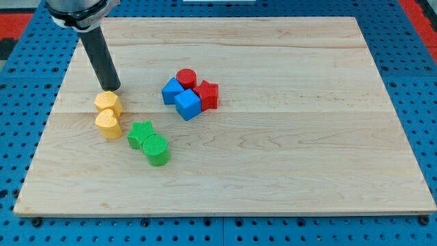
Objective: Move the yellow hexagon along with green star and green circle towards the bottom center
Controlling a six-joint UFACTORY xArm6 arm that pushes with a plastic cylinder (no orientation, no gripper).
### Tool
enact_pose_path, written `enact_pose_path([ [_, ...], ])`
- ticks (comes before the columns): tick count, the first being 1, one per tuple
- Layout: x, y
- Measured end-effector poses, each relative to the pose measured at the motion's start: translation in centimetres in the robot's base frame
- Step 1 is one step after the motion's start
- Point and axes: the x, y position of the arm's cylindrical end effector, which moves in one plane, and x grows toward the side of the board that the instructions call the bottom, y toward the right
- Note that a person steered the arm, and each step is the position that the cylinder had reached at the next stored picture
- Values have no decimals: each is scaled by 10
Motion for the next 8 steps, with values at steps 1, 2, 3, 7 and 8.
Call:
enact_pose_path([
  [1, 1, -5],
  [2, 13, -44],
  [3, 55, 7],
  [7, 32, 64],
  [8, 68, 64],
])
